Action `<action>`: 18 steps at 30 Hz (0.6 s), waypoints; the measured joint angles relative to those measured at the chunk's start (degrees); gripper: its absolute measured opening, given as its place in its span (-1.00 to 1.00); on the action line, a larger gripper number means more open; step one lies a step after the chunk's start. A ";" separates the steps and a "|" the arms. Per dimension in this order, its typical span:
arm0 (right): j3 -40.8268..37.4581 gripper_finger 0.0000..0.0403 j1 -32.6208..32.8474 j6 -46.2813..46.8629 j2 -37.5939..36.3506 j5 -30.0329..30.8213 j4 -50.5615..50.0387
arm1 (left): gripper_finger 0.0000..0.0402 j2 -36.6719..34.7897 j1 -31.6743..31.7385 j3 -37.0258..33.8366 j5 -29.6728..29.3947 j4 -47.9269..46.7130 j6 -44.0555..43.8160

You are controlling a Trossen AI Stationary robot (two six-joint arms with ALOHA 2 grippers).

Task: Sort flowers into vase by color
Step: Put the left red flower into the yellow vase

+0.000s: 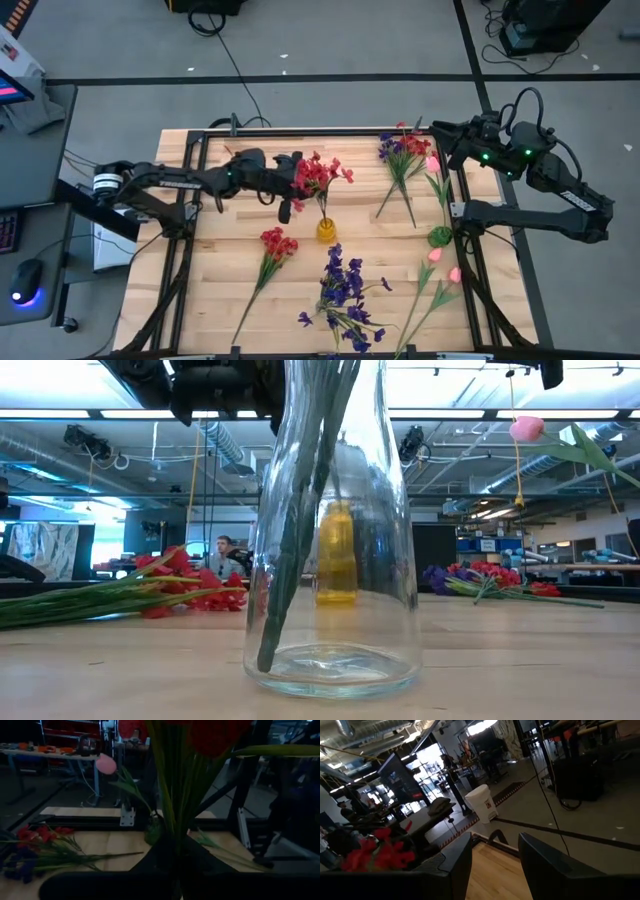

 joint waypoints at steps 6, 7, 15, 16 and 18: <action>0.00 -0.15 0.00 -0.04 0.00 0.06 -0.23 | -0.93 0.74 0.00 0.00 2.25 -0.07 0.85; 0.00 -0.15 0.00 -0.31 0.00 0.08 -0.23 | -0.93 0.73 0.00 0.00 2.94 0.07 0.71; 0.00 -0.15 0.00 -1.53 0.00 0.15 -0.25 | -0.81 0.99 -0.11 0.00 4.62 -0.77 -1.18; 0.00 -0.15 0.00 -1.53 0.00 0.15 -0.25 | -0.79 1.01 -0.08 0.00 4.30 -0.80 -1.15; 0.00 -0.15 0.00 -1.54 0.00 0.16 -0.25 | -0.73 0.99 0.05 0.00 3.11 -0.65 -1.09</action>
